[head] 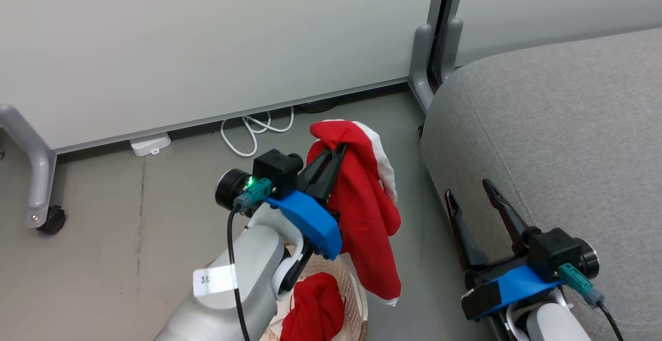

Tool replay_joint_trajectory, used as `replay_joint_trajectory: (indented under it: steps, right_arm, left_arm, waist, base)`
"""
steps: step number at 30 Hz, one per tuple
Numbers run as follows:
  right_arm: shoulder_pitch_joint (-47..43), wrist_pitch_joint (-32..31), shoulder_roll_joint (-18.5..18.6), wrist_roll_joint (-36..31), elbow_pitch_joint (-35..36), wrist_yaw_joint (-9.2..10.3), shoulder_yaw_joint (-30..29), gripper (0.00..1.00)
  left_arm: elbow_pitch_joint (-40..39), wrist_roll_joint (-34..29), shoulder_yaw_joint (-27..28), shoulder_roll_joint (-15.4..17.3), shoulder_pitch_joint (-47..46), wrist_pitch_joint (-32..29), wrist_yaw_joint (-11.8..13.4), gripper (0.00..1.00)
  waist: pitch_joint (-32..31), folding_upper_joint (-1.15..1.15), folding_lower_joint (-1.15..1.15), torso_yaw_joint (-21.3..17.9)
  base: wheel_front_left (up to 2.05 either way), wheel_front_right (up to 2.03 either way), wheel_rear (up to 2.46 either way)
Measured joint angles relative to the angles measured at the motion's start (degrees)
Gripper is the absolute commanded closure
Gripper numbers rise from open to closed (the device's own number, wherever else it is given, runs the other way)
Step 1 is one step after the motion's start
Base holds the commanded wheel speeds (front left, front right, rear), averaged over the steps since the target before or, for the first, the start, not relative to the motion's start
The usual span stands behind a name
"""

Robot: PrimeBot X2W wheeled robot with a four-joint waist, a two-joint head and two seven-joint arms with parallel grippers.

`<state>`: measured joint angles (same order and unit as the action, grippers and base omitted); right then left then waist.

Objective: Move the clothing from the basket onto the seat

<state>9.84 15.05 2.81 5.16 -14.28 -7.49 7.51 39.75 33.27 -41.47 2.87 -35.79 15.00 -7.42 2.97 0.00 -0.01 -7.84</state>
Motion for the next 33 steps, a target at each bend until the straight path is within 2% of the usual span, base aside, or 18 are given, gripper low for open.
replay_joint_trajectory:
  steps: [10, 25, 33]
  right_arm:
    - [-0.88, 0.0, 0.01, -0.01, -0.89, 0.0, 1.37, 0.0]
    - [-2.15, 0.0, 0.0, 0.25, -1.37, 0.0, 3.42, 0.0]
    - [-0.9, -0.7, 0.0, 4.35, -4.35, 0.0, 8.76, 0.0]
  left_arm:
    - [-0.12, 6.73, -7.1, -0.01, -7.17, -0.57, 1.51, 1.0]
    - [1.99, 13.74, -12.9, 0.0, -10.18, -0.42, 3.16, 1.0]
    - [2.11, 15.27, -15.29, 0.0, -10.34, -0.18, 3.58, 1.0]
  waist:
    - [-1.69, 0.0, 0.01, -0.75]
    - [-3.61, 0.0, 0.01, -0.48]
    - [-3.67, 0.0, 0.01, 0.2]
  base:
    - [0.0, 0.0, 0.0]
    - [0.0, 0.0, 0.0]
    - [0.0, 0.0, 0.0]
